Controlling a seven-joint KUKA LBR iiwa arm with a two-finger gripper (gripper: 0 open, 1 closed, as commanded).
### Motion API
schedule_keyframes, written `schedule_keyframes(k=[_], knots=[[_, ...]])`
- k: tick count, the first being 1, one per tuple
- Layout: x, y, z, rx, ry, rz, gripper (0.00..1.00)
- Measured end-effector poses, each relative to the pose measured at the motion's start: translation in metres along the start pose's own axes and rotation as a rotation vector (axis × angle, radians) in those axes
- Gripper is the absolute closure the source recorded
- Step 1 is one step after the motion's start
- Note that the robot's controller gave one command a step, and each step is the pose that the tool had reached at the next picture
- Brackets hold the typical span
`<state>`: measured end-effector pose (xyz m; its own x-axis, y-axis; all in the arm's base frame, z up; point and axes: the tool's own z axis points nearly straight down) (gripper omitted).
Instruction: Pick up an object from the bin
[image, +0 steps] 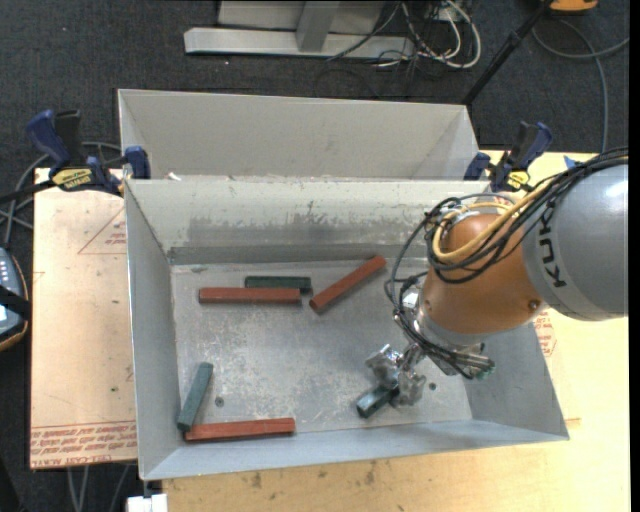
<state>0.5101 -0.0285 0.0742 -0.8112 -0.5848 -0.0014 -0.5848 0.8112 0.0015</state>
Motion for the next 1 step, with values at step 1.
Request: schedule_keyframes(k=[1], knots=[[-0.0053, -0.0089, -0.1643, 0.009, -0.009, -0.014, 1.00]])
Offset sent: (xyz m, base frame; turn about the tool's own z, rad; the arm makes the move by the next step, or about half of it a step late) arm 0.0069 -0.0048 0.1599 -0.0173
